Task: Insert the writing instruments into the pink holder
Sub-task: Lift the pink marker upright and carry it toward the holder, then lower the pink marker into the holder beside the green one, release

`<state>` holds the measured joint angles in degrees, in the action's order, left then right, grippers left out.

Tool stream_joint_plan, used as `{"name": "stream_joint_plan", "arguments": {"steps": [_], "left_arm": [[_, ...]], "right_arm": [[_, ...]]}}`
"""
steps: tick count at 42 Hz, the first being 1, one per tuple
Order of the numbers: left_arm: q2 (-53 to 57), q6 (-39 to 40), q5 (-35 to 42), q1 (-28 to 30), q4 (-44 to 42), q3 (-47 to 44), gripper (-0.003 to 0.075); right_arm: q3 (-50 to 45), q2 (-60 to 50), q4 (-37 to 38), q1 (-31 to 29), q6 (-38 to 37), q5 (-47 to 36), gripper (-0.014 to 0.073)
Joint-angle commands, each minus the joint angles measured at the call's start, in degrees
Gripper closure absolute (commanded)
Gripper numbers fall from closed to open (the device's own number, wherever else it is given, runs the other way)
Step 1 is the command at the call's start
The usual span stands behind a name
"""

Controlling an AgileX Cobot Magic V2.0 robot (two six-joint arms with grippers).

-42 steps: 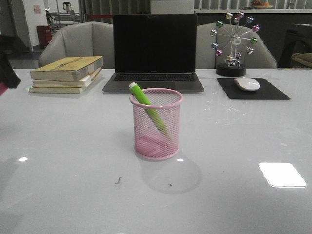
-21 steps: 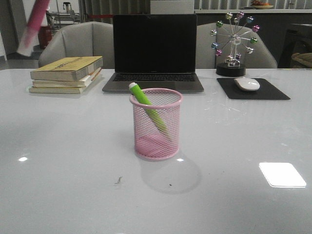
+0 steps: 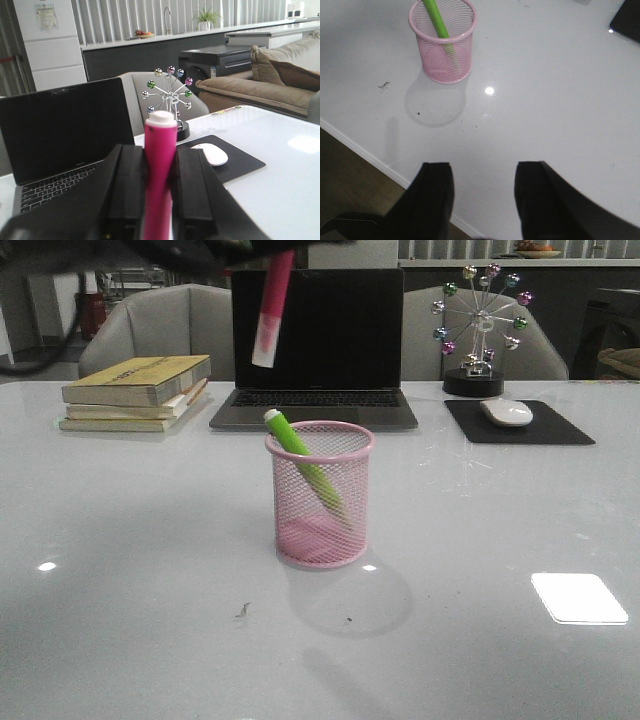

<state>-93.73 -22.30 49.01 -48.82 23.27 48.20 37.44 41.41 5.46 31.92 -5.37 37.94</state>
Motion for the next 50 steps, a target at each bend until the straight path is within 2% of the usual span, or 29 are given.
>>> {"name": "stream_joint_plan", "arguments": {"steps": [1, 8, 14, 30, 35, 42, 50], "left_arm": [[-1.88, 0.11, 12.20, -1.82, -0.30, 1.55, 0.0629], [-8.60, 0.54, 20.09, -4.01, -0.30, 1.55, 0.0629], [-12.72, 0.54, 23.62, -4.42, -0.42, 1.55, 0.0629], [-16.15, 0.54, 23.12, -4.42, -0.51, 1.55, 0.0624], [-16.13, 0.54, 22.97, -4.42, -0.51, 1.55, 0.0553], [-16.27, 0.54, 22.97, -4.42, -0.51, 1.55, 0.0411], [-16.27, 0.82, 22.97, -4.42, -0.51, 1.55, 0.0340]], "right_arm": [[1.56, -0.39, 0.54, 0.03, 0.33, -3.92, 0.0178], [1.56, -0.39, 0.54, 0.03, 0.33, -3.92, 0.0178], [1.56, -0.39, 0.54, 0.03, 0.33, -3.92, 0.0178], [1.56, -0.39, 0.54, 0.03, 0.33, -3.92, 0.0178], [1.56, -0.39, 0.54, 0.03, 0.33, -3.92, 0.0178], [1.56, -0.39, 0.54, 0.03, 0.33, -3.92, 0.0178], [1.56, -0.39, 0.54, 0.03, 0.33, -3.92, 0.0178]]}}
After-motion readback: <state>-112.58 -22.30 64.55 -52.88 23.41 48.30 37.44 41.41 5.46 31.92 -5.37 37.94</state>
